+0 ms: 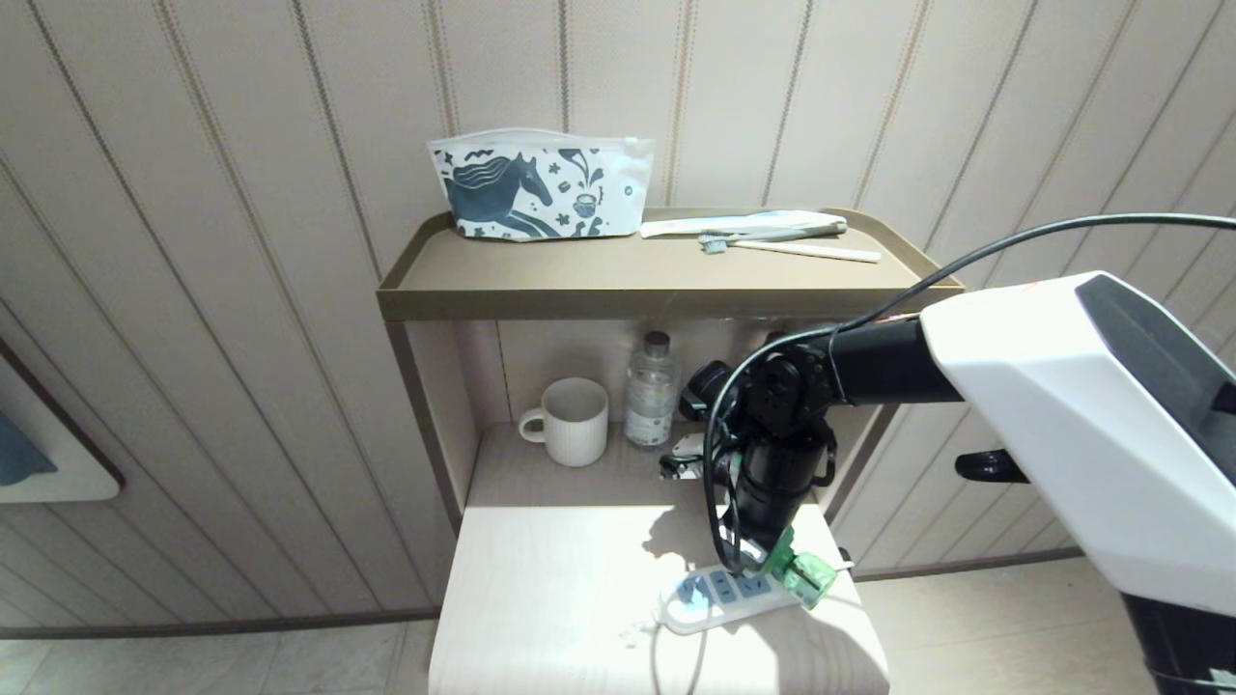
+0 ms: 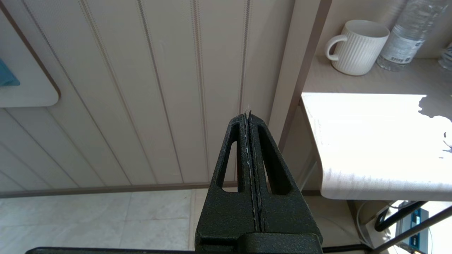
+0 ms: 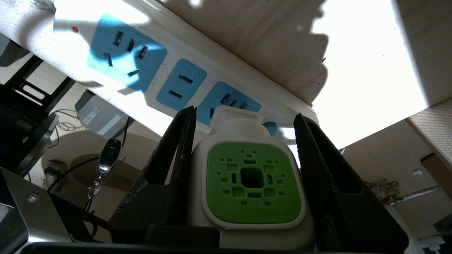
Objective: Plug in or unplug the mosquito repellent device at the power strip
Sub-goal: Insert the plug into the socket
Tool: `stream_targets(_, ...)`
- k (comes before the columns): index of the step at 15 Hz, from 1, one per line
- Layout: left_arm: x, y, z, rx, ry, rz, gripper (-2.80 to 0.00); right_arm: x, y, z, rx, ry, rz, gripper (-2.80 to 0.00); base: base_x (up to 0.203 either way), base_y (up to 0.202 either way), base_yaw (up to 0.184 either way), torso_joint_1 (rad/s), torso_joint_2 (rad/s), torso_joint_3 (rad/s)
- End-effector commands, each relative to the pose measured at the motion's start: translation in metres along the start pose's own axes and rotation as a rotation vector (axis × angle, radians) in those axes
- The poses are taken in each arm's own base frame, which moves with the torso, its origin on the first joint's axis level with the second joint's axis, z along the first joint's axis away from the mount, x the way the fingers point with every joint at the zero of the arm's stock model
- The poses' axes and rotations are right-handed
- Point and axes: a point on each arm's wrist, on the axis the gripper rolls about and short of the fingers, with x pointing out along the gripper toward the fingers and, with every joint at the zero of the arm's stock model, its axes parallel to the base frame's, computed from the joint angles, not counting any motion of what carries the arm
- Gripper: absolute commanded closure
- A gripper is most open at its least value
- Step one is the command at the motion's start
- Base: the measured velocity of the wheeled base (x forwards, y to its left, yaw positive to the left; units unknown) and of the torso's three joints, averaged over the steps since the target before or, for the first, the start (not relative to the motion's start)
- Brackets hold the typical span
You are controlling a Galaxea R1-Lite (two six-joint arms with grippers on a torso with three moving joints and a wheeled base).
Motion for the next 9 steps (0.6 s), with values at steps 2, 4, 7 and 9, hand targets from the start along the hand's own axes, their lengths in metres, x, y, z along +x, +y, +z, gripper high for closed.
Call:
stream_targets(2, -0.0001, 0.0, 0.0004, 0.0, -0.001, -0.001, 0.0, 0.0033, 0.0013, 0.0022, -0.005, 0.005, 0.002, 0.0, 0.0, 0.0, 0.0, 0.0, 0.0, 0.0)
stream_targets(4, 0.0002, 0.0, -0.0004, 0.0, 0.003, 0.0, 0.0, 0.0042, 0.0017, 0.0022, -0.003, 0.008, 0.003, 0.0, 0.0, 0.0, 0.0, 0.0, 0.0, 0.0)
stream_targets(7, 0.0001, 0.0, -0.0003, 0.0, 0.001, -0.001, 0.0, 0.0046, 0.0063, 0.0022, -0.013, 0.012, 0.008, 0.0, 0.0, 0.0, 0.0, 0.0, 0.0, 0.0)
stream_targets(9, 0.0001, 0.0, -0.0005, 0.0, 0.002, 0.0, 0.0, 0.0054, 0.0066, 0.0015, -0.011, 0.016, 0.009, 0.0, 0.0, 0.0, 0.0, 0.0, 0.0, 0.0)
